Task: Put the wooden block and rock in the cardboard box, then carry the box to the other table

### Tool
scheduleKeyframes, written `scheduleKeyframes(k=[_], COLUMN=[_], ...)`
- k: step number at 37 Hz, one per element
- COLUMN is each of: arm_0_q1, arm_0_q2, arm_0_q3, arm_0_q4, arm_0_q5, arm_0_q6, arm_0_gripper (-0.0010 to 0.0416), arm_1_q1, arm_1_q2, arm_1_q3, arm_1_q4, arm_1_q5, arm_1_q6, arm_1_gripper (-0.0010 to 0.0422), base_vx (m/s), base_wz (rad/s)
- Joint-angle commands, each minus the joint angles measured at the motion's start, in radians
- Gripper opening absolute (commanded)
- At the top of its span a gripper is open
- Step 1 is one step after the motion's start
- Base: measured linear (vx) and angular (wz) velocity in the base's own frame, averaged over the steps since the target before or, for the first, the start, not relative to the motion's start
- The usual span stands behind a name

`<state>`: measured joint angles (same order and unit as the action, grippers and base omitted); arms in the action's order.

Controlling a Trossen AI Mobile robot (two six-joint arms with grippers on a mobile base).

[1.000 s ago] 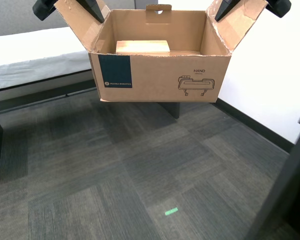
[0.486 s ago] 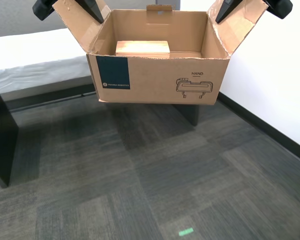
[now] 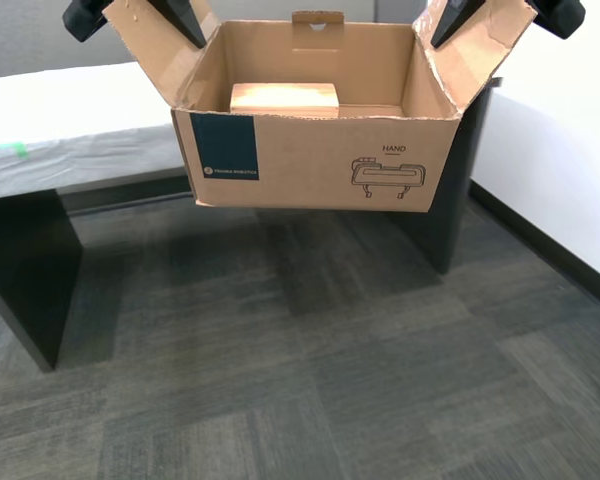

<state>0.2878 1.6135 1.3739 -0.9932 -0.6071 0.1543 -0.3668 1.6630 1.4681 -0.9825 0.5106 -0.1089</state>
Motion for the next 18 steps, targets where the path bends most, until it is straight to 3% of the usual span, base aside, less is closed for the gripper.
scheduleKeyframes(k=[1, 9, 14, 18], arm_0_q1=[0.002, 0.002, 0.002, 0.003], arm_0_q2=[-0.001, -0.001, -0.001, -0.001], arm_0_q3=[0.001, 0.001, 0.001, 0.001], arm_0_q4=[-0.006, -0.009, -0.011, -0.011], arm_0_q5=[-0.020, -0.020, -0.020, -0.019], arm_0_q6=[0.002, 0.004, 0.030, 0.030], arm_0_gripper=[-0.0001, -0.0001, -0.0001, -0.0001], arm_1_q1=[-0.002, -0.002, -0.003, -0.007], arm_1_q2=[-0.001, -0.001, -0.001, -0.001], arm_1_q3=[0.002, 0.002, 0.002, 0.002], arm_1_q4=[-0.008, -0.006, -0.002, -0.001], arm_1_q5=[0.020, 0.020, 0.020, 0.020], arm_1_q6=[0.020, 0.047, 0.055, 0.103], arm_1_gripper=[-0.0001, -0.0001, -0.0001, -0.0001], base_vx=[0.207, 0.205, 0.204, 0.199], base_wz=[0.208, 0.197, 0.161, 0.094])
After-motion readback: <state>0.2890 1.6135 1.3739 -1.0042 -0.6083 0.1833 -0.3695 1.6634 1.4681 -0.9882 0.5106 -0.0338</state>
